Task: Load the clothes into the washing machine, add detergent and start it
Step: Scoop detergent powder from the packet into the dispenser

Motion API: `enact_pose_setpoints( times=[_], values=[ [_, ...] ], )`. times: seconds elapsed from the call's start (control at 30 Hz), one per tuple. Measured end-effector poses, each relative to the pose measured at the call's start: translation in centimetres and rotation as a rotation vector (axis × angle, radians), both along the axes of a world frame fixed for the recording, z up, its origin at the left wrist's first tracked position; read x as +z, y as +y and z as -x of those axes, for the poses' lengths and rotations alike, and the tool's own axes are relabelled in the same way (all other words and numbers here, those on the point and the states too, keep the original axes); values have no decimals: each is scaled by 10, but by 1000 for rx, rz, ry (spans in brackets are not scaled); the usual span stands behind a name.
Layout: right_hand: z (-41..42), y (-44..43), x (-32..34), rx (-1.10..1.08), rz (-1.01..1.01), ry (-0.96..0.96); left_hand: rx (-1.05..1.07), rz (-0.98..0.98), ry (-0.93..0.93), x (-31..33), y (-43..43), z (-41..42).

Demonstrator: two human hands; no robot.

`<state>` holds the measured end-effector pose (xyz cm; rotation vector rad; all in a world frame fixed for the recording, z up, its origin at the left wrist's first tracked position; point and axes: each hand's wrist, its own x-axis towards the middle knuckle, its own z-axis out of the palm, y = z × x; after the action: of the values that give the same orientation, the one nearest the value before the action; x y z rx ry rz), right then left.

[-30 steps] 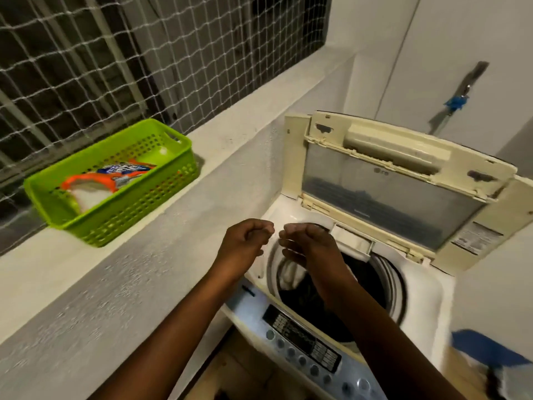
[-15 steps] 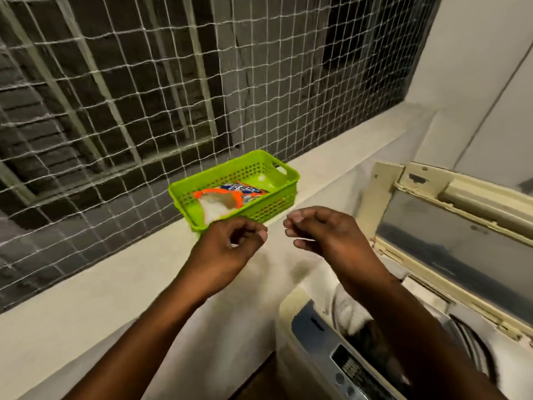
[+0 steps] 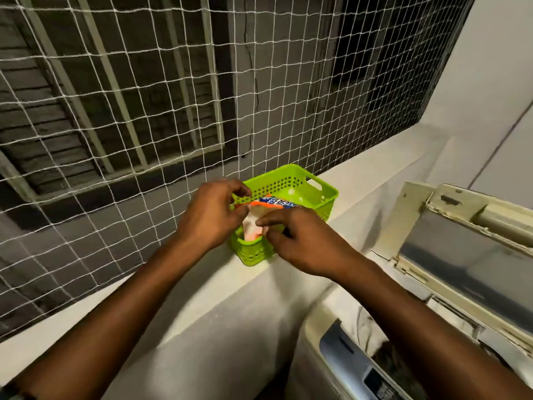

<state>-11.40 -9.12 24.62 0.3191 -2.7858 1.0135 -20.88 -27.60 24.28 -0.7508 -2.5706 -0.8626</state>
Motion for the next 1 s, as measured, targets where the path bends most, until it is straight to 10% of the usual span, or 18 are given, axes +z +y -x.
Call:
enact_pose_setpoints(
  times=[0.53,1.0],
  values=[
    [31,-24,4,-87,-600,-149,-88,-65,-32,-5,16,49],
    [43,-7,8,-365,-125,-37,-109,-180,-5,5,33,66]
  ],
)
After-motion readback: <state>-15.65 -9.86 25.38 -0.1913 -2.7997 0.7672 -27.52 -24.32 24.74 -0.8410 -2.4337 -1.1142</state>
